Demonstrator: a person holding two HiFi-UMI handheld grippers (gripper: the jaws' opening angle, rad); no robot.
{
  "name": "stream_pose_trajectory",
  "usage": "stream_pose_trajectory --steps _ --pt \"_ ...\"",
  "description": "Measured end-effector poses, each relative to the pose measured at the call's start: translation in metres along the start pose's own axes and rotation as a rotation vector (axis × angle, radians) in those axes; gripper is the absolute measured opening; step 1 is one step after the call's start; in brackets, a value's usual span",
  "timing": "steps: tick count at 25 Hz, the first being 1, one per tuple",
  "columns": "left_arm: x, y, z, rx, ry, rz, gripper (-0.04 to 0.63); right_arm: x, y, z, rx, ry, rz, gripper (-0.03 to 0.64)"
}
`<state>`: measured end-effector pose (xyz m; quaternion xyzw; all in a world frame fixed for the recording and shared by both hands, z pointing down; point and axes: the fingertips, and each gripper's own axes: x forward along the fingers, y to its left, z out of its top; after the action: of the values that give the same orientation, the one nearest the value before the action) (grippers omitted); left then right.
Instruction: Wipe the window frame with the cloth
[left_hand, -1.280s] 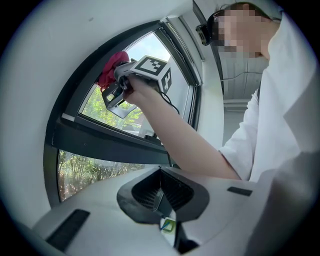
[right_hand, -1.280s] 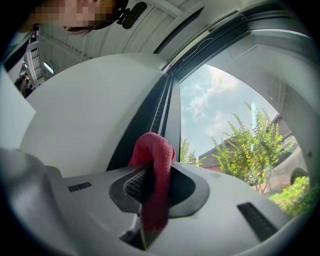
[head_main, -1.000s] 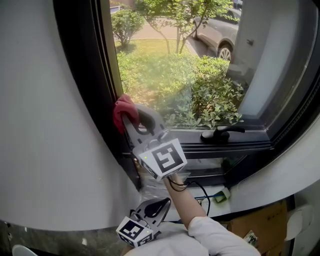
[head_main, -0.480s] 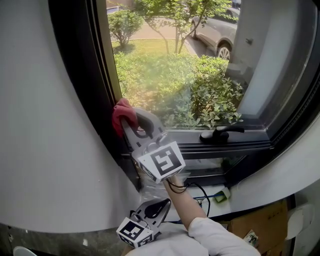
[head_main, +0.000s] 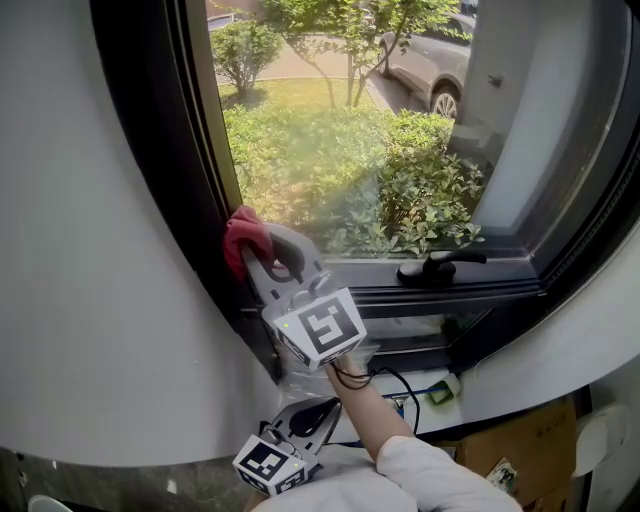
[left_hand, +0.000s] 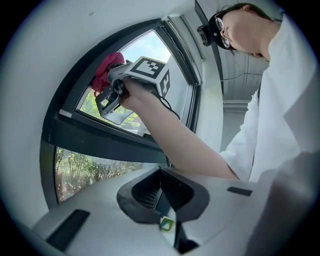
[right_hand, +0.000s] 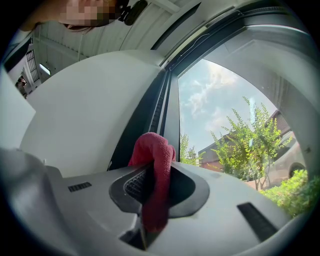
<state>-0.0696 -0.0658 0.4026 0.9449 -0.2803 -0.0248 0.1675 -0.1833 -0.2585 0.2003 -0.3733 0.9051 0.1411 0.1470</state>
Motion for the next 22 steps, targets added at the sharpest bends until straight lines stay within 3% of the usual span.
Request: stream_pose_trajectory --steps 22 --pt "0.002 -0.002 -0.002 0.01 0.002 -0.011 0.009 -0.005 0.002 -0.011 0.007 0.025 -0.005 0.069"
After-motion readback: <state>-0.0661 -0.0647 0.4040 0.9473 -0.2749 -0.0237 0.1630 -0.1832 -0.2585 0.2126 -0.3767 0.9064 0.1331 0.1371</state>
